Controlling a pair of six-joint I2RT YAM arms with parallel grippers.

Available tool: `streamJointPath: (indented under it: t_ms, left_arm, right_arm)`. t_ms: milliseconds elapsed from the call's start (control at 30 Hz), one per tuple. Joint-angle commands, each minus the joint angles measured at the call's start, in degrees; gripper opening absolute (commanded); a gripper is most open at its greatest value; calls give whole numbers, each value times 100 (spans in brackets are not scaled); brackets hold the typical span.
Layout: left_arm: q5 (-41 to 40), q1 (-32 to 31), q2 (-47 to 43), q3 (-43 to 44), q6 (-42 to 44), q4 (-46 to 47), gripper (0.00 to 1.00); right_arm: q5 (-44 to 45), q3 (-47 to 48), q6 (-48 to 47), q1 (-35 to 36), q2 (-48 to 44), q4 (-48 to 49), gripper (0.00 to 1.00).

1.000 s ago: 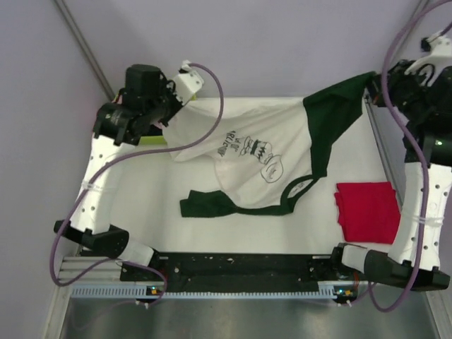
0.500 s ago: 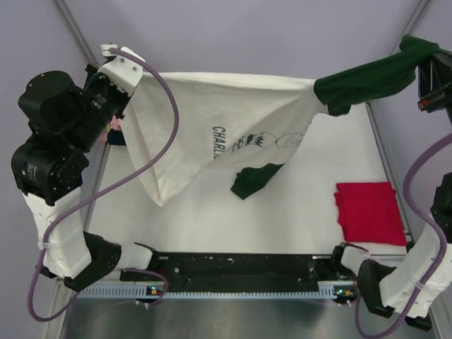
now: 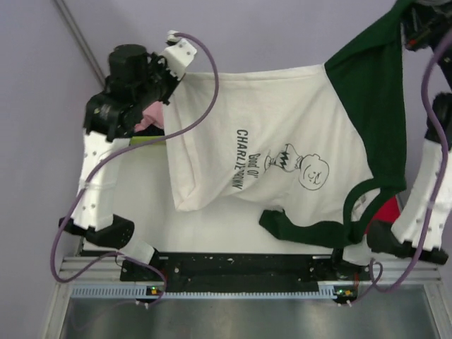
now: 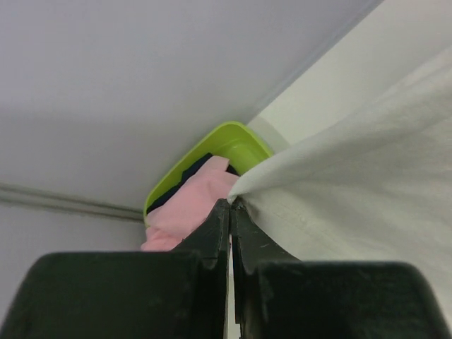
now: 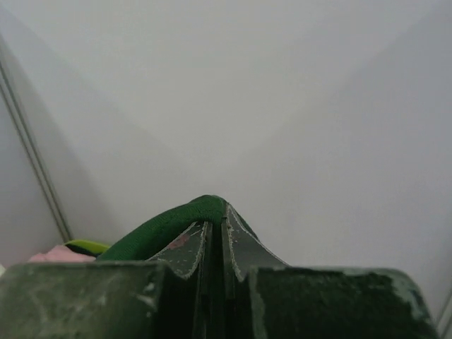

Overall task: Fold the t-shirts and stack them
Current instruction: Flatten out the tshirt

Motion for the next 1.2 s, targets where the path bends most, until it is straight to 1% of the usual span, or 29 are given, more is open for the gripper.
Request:
streamJointPath:
  t_ms: [0, 67, 133, 200, 267, 300, 367, 400, 433, 467, 500, 567, 600, 633, 667, 700, 733, 767, 800, 867, 900, 967, 1000, 1033, 1100, 1167]
  left_arm:
    - [332, 58, 1062, -533, -383, 1196, 0]
    - [367, 75, 1431, -744, -551, 1661, 0]
    - [272, 101, 1861, -955, -717, 2249, 0]
    - [165, 163, 2302, -956, -815, 2760, 0]
    - [-150, 216, 2767, -737, -929, 3121, 5]
    - [-142, 242, 2909, -571, -982, 3192, 16]
    - [-99, 260, 3068, -219, -974, 3272, 62]
    - [6, 260, 3068, -148, -904, 3263, 72]
    - [277, 251, 3025, -121, -825, 3185, 80]
    - [506, 260, 2929, -129, -763, 2949, 94]
    - [795, 251, 2780, -182, -675, 2747, 98]
    - [1498, 251, 2411, -505, -412, 2159, 98]
    - [1980, 234, 2157, -821, -185, 1895, 94]
    - [2315, 233, 1928, -1172, 87, 1553, 89]
    - [2614, 233, 1682, -1480, 282, 1210, 83]
    - [2765, 233, 1384, -1866, 397, 972, 75]
    - [2906, 216, 1198, -2313, 537, 726, 70]
    - [2994, 198, 961, -2718, 695, 541, 66]
    - [2978, 164, 785, -3357, 914, 356, 64]
    - [2917, 93, 381, -4283, 1214, 231, 61]
    - [2838, 58, 240, -4765, 1354, 257, 62]
    - [2610, -3, -33, -5592, 1644, 423, 68]
    - [2452, -39, -104, -5970, 1733, 572, 73]
    - [2320, -65, -157, -6244, 1838, 713, 75]
    - [2074, -92, -157, -6772, 1918, 1178, 78]
    - [1836, -92, -53, -7124, 1866, 1836, 78]
  right_arm:
    - [120, -246, 14, 817, 1749, 415, 0]
    - [93, -1, 91, 1038, 2504, 407, 0]
    - [233, 246, 171, 1039, 3304, 407, 0]
    - [479, 369, 48, 1056, 4156, 503, 0]
    - [690, 649, 91, 1091, 4807, 504, 0]
    - [700, 834, 205, 1109, 5046, 469, 0]
    - [804, 1089, 372, 1135, 5363, 303, 24]
    - [953, 1143, 294, 1162, 5364, 154, 34]
    - [1146, 1108, 146, 1188, 5303, -83, 45]
    - [1314, 1004, -117, 1214, 5181, -320, 53]
    - [1428, 750, -285, 1223, 4945, -575, 62]
    - [1744, -56, -479, 1241, 4296, -962, 76]
    - [1955, -566, -567, 1267, 3857, -1077, 86]
    - [2235, -1458, -620, 1311, 3435, -1157, 95]
    - [2508, -2215, -655, 1398, 2909, -1166, 99]
    - [2763, -2849, -699, 1477, 2260, -1166, 99]
    - [2922, -3526, -708, 1522, 1879, -1184, 99]
    - [3045, -4133, -691, 1722, 1449, -1236, 99]
    - [3108, -4618, -612, 1829, 1062, -1315, 99]
    - [3091, -5628, -402, 1996, 428, -1508, 99]
    - [3117, -6033, -235, 2110, 147, -1622, 99]
    - [3248, -6860, 133, 2382, -486, -1859, 99]
    - [3266, -7273, 388, 2584, -741, -1965, 99]
    - [3266, -7607, 599, 2777, -1005, -2053, 97]
    - [3397, -8319, 1248, 3112, -1392, -2211, 91]
    - [3329, -8891, 1785, 3332, -1648, -2361, 79]
